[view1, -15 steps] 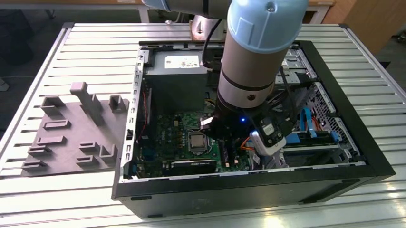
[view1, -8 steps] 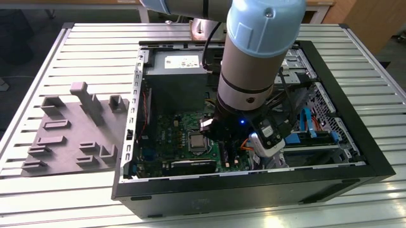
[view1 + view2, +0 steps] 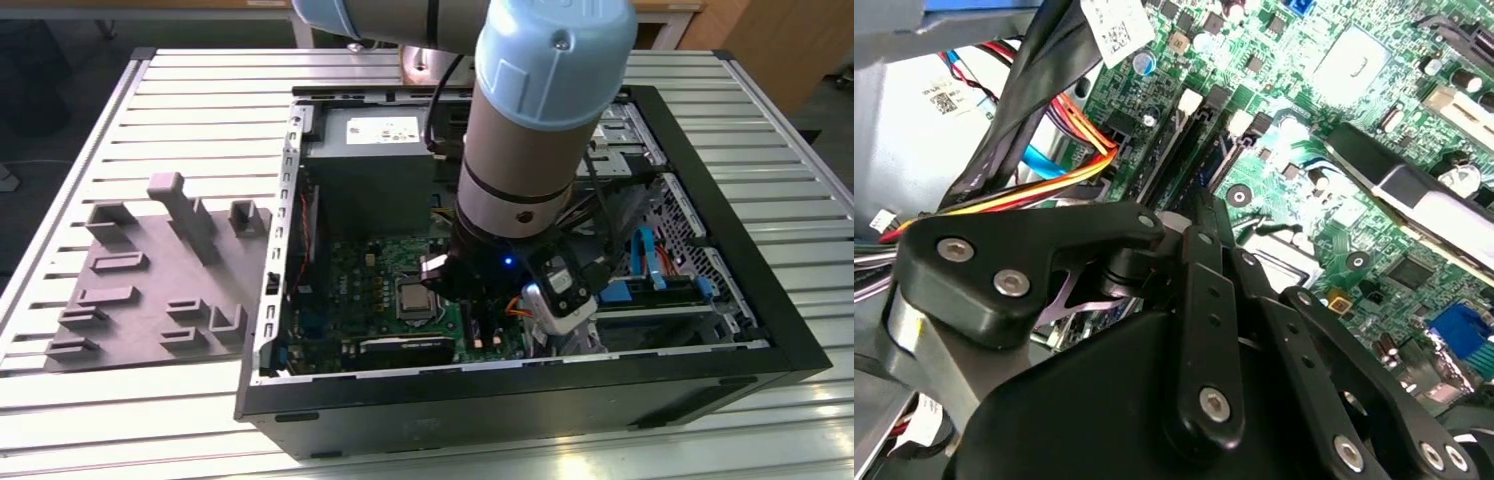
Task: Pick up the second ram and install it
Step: 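Press down the second ram until it locks into place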
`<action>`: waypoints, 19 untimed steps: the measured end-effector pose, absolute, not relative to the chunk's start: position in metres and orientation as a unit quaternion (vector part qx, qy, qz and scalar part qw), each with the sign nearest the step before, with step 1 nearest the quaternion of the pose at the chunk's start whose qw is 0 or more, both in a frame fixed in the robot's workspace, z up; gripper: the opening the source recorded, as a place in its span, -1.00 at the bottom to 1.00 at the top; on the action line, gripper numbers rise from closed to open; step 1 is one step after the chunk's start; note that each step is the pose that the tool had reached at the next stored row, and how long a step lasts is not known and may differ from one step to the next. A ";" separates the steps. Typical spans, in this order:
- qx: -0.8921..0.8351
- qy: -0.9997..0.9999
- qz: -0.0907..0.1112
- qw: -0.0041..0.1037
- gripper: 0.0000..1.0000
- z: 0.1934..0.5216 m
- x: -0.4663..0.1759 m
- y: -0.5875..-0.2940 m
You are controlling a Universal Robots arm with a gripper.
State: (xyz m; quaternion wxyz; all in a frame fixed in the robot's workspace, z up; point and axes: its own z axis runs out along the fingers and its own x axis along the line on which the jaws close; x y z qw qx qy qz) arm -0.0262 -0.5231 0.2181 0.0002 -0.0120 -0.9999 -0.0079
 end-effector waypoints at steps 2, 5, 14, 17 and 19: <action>-0.012 -1.000 -0.008 0.000 -0.79 0.218 -0.026 -0.523; -0.012 -1.000 -0.008 0.000 -0.79 0.218 -0.026 -0.523; -0.012 -1.000 -0.008 0.000 -0.79 0.226 -0.026 -0.523; -0.012 -1.000 -0.008 0.000 -0.79 0.233 -0.026 -0.523; -0.012 -1.000 -0.008 0.000 -0.79 0.238 -0.026 -0.523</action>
